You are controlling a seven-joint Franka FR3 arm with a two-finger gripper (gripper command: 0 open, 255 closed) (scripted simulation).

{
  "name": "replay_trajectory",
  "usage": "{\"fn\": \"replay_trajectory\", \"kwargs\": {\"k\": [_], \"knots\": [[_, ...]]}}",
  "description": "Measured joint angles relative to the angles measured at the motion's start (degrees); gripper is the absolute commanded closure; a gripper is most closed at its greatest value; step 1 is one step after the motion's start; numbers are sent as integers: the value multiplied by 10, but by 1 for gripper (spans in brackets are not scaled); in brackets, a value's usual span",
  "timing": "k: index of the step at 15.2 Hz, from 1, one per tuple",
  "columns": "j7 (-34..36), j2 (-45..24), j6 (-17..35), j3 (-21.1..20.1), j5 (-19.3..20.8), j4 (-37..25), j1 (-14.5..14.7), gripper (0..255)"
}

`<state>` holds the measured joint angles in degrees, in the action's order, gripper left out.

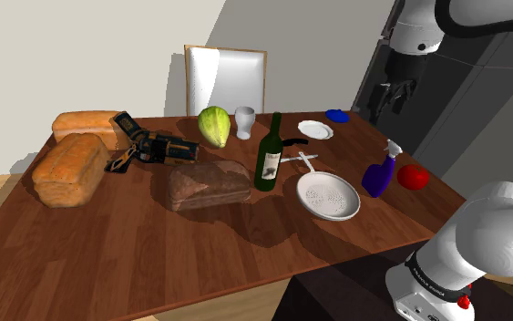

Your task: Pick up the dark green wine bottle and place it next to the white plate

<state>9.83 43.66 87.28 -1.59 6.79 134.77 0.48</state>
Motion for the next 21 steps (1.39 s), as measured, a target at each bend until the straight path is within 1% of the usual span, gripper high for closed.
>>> {"fn": "replay_trajectory", "kwargs": {"k": [2, 4, 12, 14, 21], "knots": [[5, -6, 8, -2, -3, 1, 1, 0], [15, -30, 34, -4, -9, -2, 0, 0], [76, -177, 162, -28, -38, -50, 4, 0], [90, -203, 179, -34, -43, -68, 5, 0], [135, -348, 259, -49, -49, -162, 6, 0]]}}
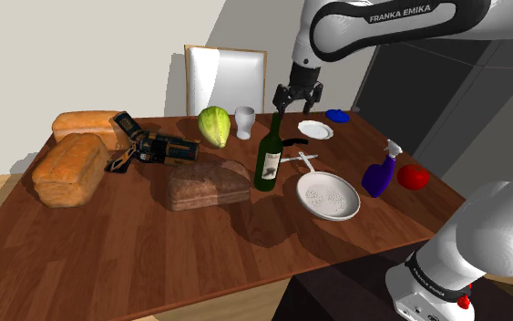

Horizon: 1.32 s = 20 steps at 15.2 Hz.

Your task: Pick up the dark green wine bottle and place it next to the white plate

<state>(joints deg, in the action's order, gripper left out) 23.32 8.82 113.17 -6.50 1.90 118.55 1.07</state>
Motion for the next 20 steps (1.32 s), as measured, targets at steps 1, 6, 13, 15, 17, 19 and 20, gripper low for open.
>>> {"fn": "replay_trajectory", "kwargs": {"k": [1, 6, 13, 15, 17, 19, 20], "knots": [[6, -15, 4, -2, -1, -15, 1, 0], [22, -75, 36, -5, 1, -55, 2, 0], [25, -91, 75, -5, 4, -32, 2, 0], [25, -92, 77, -5, 4, -31, 2, 0], [26, -92, 77, -5, 4, -31, 2, 0], [26, -92, 77, -5, 4, -31, 2, 255], [26, -92, 77, -5, 4, -31, 2, 255]]}}
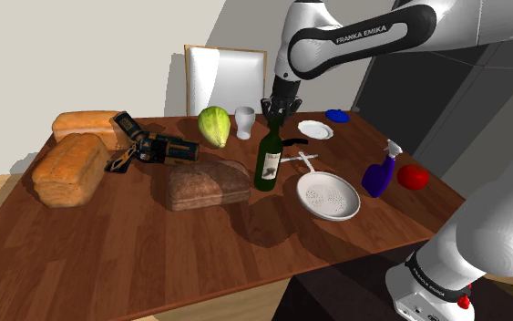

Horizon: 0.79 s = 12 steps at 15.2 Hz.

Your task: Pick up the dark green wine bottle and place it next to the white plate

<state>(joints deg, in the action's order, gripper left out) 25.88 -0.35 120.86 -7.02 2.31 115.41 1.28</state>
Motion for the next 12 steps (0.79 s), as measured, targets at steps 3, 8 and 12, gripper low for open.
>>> {"fn": "replay_trajectory", "kwargs": {"k": [3, 8, 12], "knots": [[0, 0, 0, 0, 0, 0, 0, 255], [0, 0, 0, 0, 0, 0, 0, 255], [-2, 3, -21, 0, -1, -18, 0, 255]]}}
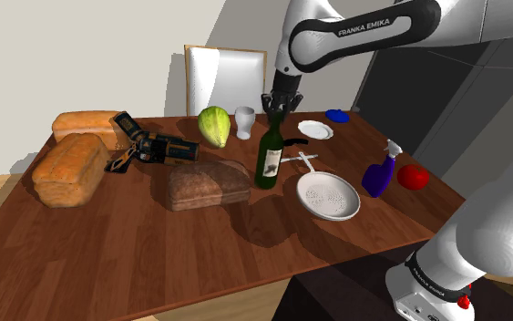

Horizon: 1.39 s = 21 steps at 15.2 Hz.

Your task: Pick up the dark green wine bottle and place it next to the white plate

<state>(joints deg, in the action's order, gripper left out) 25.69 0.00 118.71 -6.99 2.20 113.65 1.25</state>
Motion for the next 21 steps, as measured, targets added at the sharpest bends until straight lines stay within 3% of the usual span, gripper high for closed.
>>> {"fn": "replay_trajectory", "kwargs": {"k": [13, 21], "knots": [[-4, 17, -94, 0, -4, -78, 0, 255], [-102, 49, -92, 51, -12, -45, -45, 255]]}}
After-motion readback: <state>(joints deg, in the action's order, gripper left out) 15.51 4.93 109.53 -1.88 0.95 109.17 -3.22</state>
